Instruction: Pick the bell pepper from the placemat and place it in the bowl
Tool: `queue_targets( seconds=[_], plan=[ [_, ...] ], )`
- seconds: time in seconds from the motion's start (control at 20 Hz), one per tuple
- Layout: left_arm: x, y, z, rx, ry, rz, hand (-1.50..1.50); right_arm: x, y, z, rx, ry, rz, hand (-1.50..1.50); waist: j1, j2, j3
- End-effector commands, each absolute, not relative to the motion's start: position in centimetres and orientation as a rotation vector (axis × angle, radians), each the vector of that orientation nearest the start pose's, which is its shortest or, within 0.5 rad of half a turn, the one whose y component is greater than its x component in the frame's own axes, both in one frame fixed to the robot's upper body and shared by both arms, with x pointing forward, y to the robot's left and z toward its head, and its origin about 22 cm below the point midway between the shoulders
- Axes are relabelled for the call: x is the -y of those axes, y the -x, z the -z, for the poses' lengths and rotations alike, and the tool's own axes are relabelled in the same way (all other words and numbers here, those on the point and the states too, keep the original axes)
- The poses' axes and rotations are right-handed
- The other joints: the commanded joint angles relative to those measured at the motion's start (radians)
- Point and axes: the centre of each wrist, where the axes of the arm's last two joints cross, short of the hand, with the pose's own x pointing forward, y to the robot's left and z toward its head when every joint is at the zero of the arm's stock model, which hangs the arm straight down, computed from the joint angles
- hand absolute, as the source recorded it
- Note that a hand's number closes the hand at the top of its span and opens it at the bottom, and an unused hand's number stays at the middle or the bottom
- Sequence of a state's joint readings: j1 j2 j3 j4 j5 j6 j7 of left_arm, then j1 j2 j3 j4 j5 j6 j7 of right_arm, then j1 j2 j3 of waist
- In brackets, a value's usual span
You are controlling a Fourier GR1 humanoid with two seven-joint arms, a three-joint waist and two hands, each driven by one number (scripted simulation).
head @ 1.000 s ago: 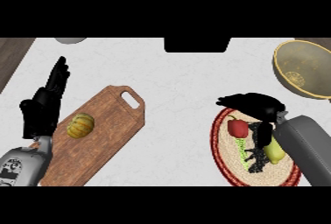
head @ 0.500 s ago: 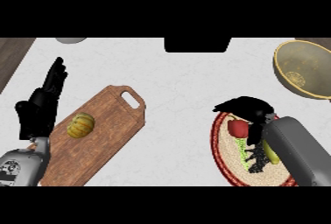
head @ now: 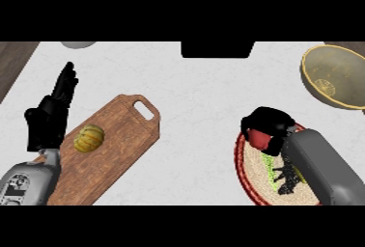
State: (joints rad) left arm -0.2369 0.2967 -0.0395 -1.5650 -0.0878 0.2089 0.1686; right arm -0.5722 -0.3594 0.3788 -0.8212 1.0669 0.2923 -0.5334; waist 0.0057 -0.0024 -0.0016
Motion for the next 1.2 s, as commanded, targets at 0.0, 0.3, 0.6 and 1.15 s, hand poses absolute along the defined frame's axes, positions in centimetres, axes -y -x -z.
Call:
queue_targets(
  seconds=[0.0,0.3,0.6,1.15],
  plan=[
    [-26.1,-29.7,-7.1,1.639,-0.388,0.162,0.0,26.0,-36.5,1.0,1.201,0.236,-1.904,1.5,-0.001,0.004,0.002],
    [-26.9,-29.0,-7.8,1.663,-0.397,0.188,0.0,17.8,-37.5,1.3,1.116,0.41,-1.348,1.5,0.023,0.004,0.001],
    [-25.6,-29.3,-8.1,1.677,-0.339,0.212,0.0,13.0,-39.9,-2.8,1.089,0.657,-0.914,1.5,0.075,0.011,0.002],
    [-26.2,-29.4,-7.2,1.649,-0.376,0.193,0.0,7.9,-41.4,-11.6,1.423,0.918,-0.305,1.5,0.031,0.003,0.001]
  ],
)
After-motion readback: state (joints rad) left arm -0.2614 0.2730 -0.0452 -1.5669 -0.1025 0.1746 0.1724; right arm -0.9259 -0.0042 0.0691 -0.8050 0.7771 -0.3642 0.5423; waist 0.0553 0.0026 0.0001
